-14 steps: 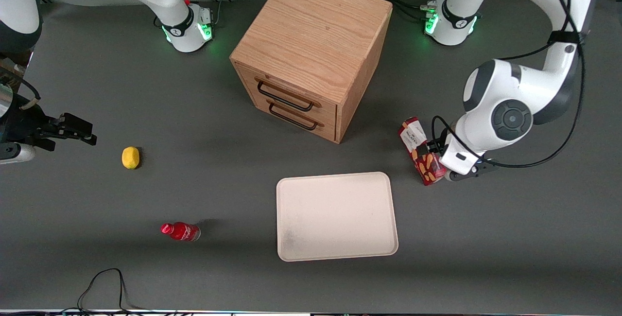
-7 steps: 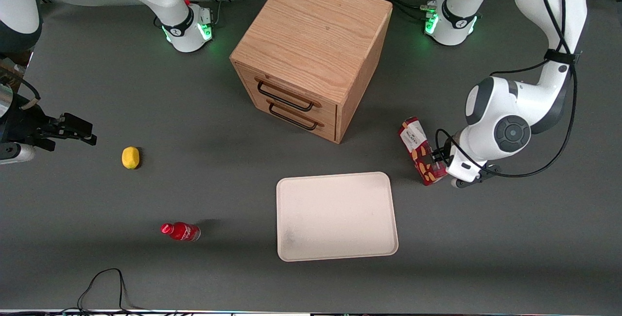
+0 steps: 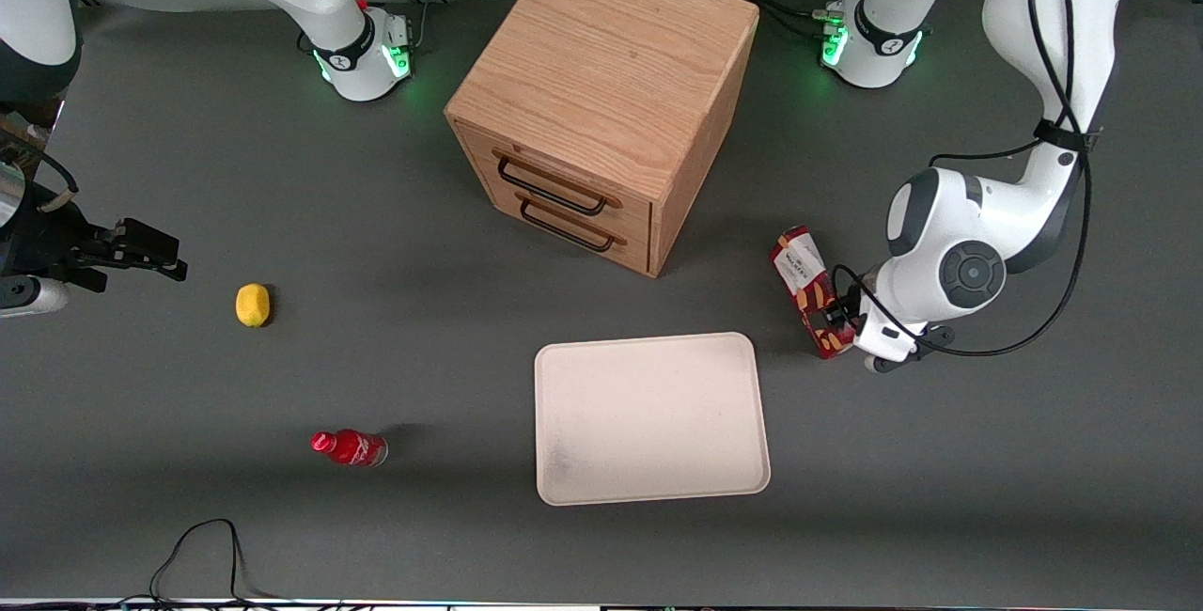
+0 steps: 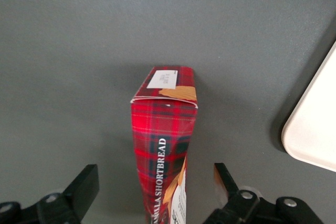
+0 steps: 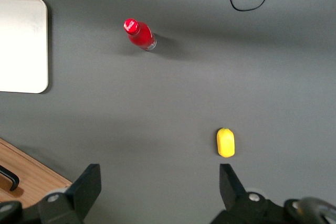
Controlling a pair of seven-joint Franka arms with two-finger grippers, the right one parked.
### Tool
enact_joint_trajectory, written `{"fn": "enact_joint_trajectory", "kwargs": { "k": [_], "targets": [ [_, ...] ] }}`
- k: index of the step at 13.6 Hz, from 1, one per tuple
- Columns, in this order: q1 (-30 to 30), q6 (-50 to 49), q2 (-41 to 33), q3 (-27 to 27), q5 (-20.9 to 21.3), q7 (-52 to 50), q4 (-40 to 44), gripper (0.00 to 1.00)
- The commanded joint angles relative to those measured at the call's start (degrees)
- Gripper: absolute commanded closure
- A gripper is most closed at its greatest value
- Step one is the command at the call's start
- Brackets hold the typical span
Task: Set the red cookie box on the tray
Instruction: 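Lower the left gripper and close it on the cookie box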
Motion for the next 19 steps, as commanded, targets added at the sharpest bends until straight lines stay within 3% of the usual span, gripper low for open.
{"fn": "enact_joint_trajectory", "kwargs": {
  "k": [1, 2, 3, 5, 6, 13, 16, 19],
  "targets": [
    [-0.6, 2.8, -0.2, 0.1, -0.4, -1.5, -2.1, 0.09],
    [-0.7, 3.9, -0.3, 0.1, -0.4, -1.5, -3.1, 0.16],
    [-0.7, 4.2, -0.4, 0.1, -0.4, -1.5, -3.3, 0.31],
    [-0.7, 4.0, -0.5, 0.1, -0.3, -1.6, -3.3, 0.85],
    [-0.9, 3.7, -0.6, 0.1, -0.3, -1.6, -3.3, 1.00],
    [-0.4, 1.6, -2.4, 0.0, -0.1, -0.5, -3.1, 1.00],
    [-0.4, -5.8, -7.4, -0.1, 0.4, 1.1, -0.3, 1.00],
    [0.0, -17.5, -8.5, 0.1, 0.4, 6.4, 9.7, 1.00]
  ]
}}
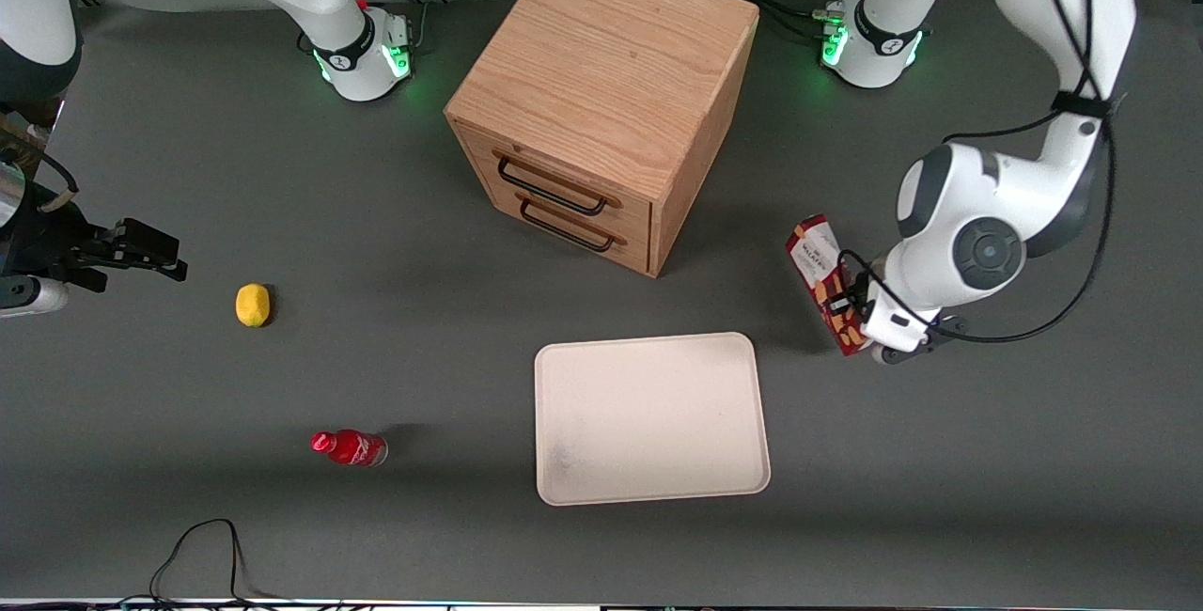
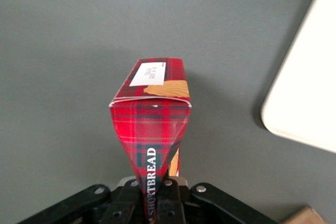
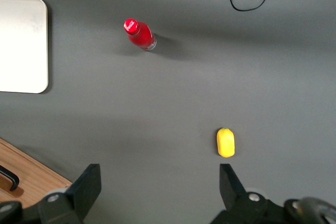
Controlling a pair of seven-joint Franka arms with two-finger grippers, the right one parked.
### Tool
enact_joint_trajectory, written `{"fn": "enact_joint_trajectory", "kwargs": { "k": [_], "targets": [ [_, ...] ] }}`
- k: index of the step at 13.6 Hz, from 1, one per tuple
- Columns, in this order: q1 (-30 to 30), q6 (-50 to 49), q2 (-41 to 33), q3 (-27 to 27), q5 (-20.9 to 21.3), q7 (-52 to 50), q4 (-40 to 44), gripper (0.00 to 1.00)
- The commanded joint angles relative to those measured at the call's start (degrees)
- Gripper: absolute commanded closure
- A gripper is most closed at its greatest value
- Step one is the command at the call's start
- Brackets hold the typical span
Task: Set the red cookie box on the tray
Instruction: 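Lift the cookie box upright with the left gripper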
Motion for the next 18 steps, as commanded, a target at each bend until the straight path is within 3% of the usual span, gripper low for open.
{"fn": "enact_joint_trajectory", "kwargs": {
  "k": [1, 6, 10, 13, 18],
  "targets": [
    [0.8, -11.9, -1.4, 0.3, 0.2, 5.6, 10.0, 1.00],
    [4.8, -33.8, -1.3, 0.4, 0.4, 15.5, 28.8, 1.00],
    [6.4, -41.7, -0.8, 0.3, 1.2, 19.9, 36.4, 1.00],
    [6.3, -40.7, -0.3, 0.3, 1.4, 21.5, 37.3, 1.00],
    [2.3, -34.4, 8.1, 0.1, 1.4, 20.8, 42.9, 1.00]
  ]
}}
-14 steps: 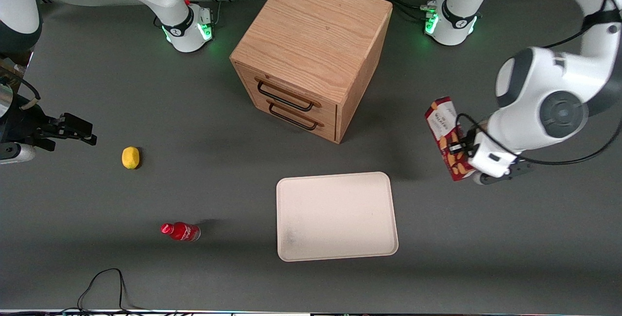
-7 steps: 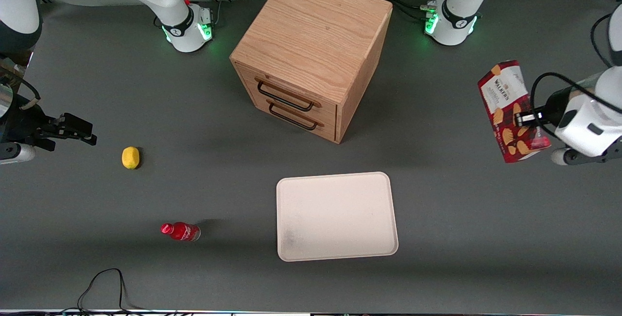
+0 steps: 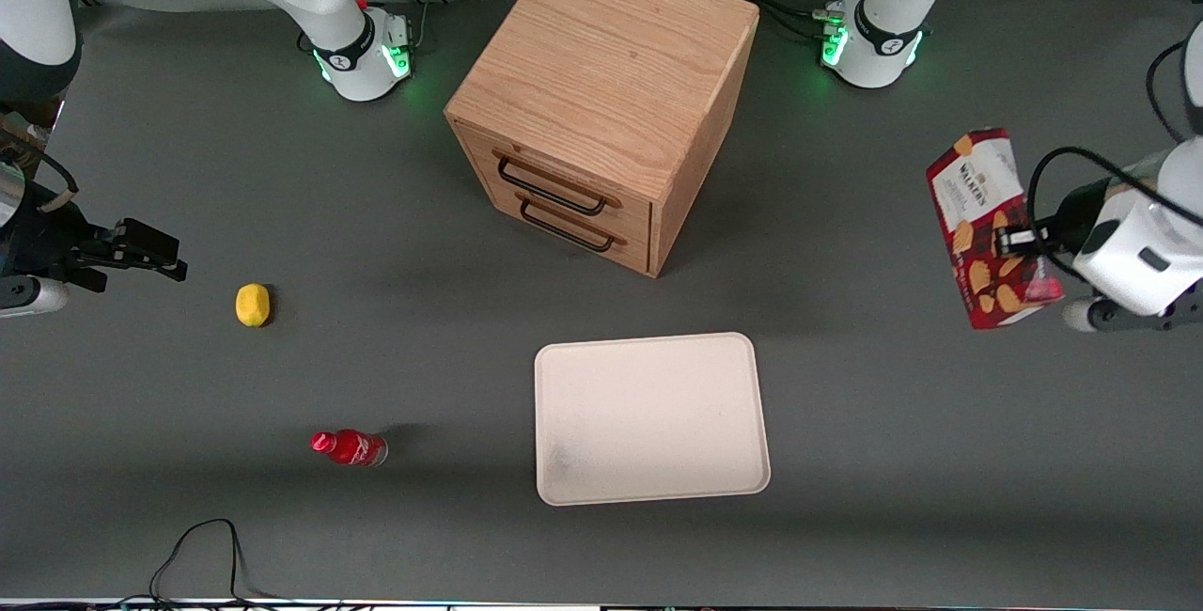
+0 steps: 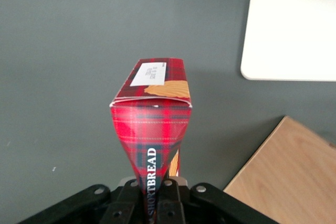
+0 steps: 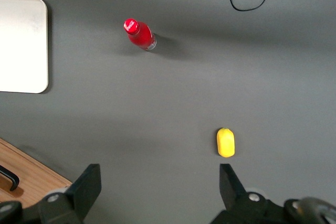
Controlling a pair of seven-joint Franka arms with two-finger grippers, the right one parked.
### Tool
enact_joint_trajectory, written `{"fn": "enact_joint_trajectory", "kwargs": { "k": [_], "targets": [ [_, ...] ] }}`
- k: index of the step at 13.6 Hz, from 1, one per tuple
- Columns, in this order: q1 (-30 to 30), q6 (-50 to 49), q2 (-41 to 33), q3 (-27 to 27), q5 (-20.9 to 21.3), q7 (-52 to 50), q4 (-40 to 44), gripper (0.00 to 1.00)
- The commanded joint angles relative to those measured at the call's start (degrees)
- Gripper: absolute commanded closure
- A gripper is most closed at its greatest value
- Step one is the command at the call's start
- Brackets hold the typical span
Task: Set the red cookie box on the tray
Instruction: 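Lift the cookie box upright with the left gripper, then carry the box over the white tray and lower it onto it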
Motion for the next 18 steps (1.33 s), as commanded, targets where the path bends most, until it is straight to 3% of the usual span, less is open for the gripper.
{"fn": "enact_joint_trajectory", "kwargs": {
  "k": [1, 5, 7, 12, 14, 18],
  "targets": [
    [-3.6, 3.8, 6.3, 0.2, 1.2, 0.3, 5.4, 1.00],
    [-9.3, 7.9, 14.2, 0.3, 3.7, -1.3, 12.6, 1.00],
    [-12.3, 10.8, 17.4, 0.4, 3.8, -6.8, 14.5, 1.00],
    [-16.8, 24.2, 23.3, 1.7, 4.0, -8.2, 15.3, 1.00],
    [-18.2, 26.0, 27.8, 3.0, 3.9, -9.0, 19.7, 1.00],
    [-20.2, 29.6, 34.0, 2.9, 3.9, -20.0, 21.1, 1.00]
  ]
}}
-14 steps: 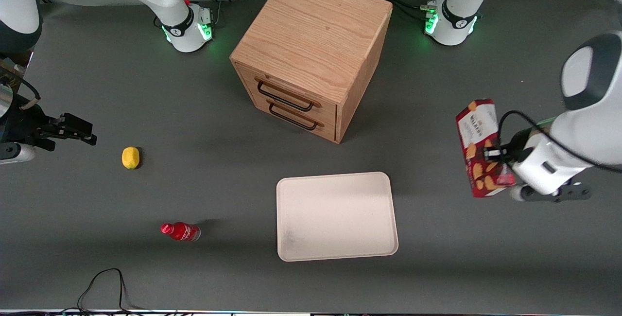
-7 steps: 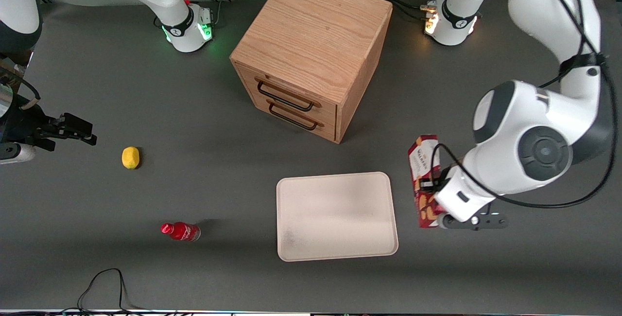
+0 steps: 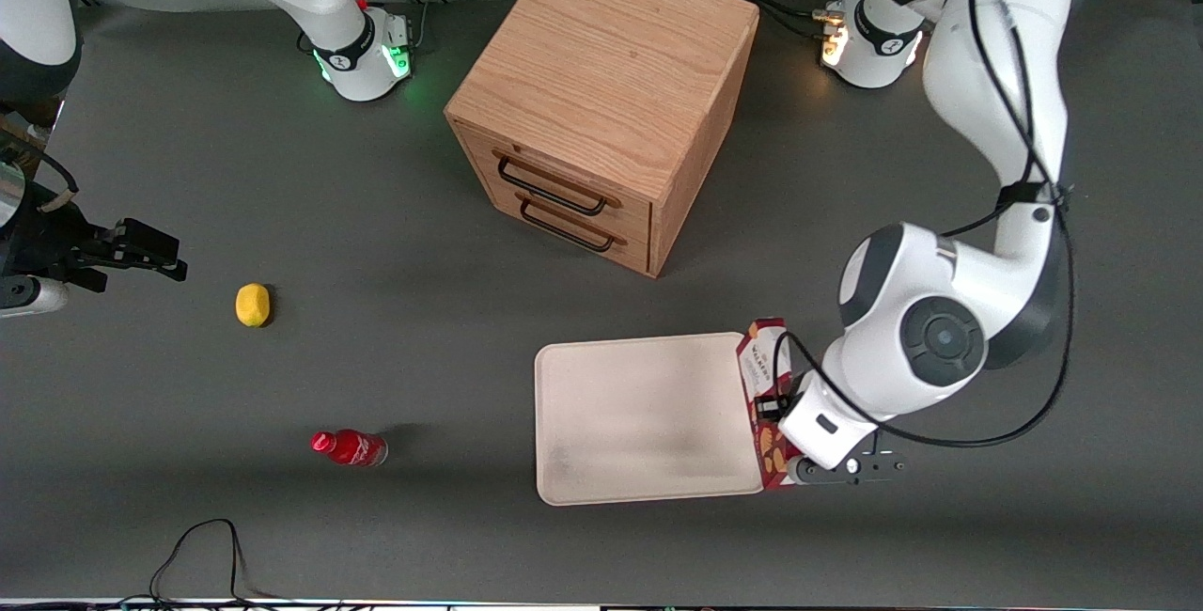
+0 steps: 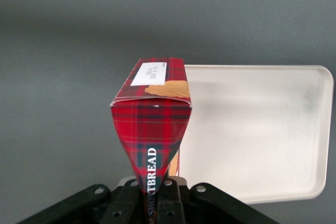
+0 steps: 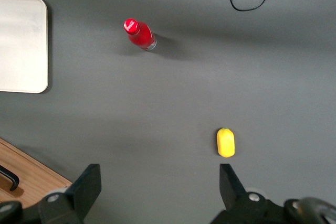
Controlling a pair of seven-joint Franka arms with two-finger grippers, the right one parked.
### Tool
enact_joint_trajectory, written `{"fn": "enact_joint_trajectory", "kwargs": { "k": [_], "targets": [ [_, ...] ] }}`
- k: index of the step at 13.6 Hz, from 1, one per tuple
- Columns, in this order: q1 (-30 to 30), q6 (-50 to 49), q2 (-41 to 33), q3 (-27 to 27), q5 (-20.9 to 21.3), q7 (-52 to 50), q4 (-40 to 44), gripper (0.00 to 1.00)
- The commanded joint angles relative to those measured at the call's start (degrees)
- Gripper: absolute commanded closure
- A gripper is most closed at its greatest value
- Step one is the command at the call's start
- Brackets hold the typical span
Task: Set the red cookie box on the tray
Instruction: 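Carry the box over the white tray and lower it onto it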
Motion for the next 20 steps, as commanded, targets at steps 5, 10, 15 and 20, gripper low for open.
{"fn": "enact_joint_trajectory", "kwargs": {
  "k": [5, 10, 15, 20],
  "targets": [
    [-1.9, -0.3, 7.5, 1.0, 0.4, -5.5, 4.4, 1.00],
    [-2.6, -0.8, 10.0, 1.0, 0.5, -5.0, 3.7, 1.00],
    [-2.6, 0.3, 10.5, 1.0, 0.5, -3.8, 3.0, 0.01],
    [-2.5, 0.0, 10.2, 1.0, 0.5, -2.0, 2.9, 0.00]
  ]
}}
